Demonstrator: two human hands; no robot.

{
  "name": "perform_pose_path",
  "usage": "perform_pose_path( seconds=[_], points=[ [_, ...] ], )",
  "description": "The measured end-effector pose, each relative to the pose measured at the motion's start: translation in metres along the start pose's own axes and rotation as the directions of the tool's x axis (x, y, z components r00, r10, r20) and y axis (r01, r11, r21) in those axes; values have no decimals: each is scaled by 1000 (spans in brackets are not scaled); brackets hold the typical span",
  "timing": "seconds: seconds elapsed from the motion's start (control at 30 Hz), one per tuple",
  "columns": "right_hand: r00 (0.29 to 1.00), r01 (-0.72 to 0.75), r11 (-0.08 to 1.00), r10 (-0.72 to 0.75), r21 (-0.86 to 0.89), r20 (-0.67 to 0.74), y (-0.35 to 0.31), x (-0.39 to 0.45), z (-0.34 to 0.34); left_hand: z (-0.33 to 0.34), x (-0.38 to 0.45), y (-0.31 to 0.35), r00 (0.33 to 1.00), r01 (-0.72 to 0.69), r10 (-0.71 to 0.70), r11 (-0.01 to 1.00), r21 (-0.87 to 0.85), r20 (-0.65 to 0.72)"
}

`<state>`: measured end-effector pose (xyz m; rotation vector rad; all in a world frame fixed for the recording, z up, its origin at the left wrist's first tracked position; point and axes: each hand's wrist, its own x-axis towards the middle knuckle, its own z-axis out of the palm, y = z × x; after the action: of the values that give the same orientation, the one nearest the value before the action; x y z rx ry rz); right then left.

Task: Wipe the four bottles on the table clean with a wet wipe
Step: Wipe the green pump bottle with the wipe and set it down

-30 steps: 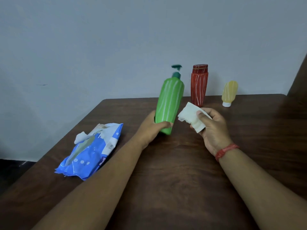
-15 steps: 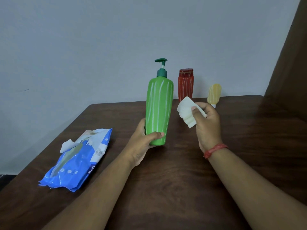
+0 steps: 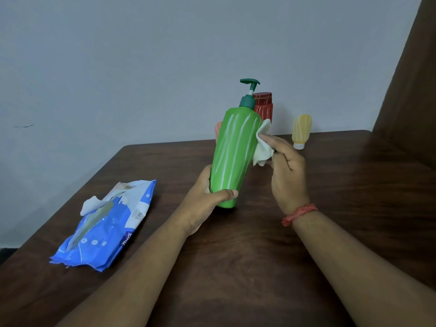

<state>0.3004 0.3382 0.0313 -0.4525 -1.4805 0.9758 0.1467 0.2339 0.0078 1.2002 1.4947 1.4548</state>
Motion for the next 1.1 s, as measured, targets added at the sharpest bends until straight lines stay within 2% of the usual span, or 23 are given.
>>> perform_pose_path(
  seconds=[0.13,0.23,0.33,0.53,0.7,0.87,1.0,1.1],
  points=[
    [986,150,971,-160,-184,-39,-2,2,-3,0,-1,1,999,0,0,1000,21,34],
    [970,199,940,-230,-278,-82,-2,8,-7,1,-3,4,997,-14,7,997,82,76],
    [962,208,925,-251,-317,-103,-4,15,-14,2,-5,6,994,-23,11,994,110,108],
    [955,258,899,-293,-354,-49,-2,6,-12,0,-4,5,995,-17,7,995,98,99],
    [942,245,895,-311,-373,-128,-11,17,-18,2,-4,8,992,-30,10,988,151,129],
    [921,359,815,-389,-454,29,-14,4,-8,0,-4,5,995,-23,11,994,110,101],
    [932,263,835,-350,-483,-98,-13,15,-17,2,-5,8,990,-27,7,989,143,138],
    [935,305,811,-355,-500,-5,-10,7,-14,2,-4,6,992,-20,7,994,106,122]
  ],
)
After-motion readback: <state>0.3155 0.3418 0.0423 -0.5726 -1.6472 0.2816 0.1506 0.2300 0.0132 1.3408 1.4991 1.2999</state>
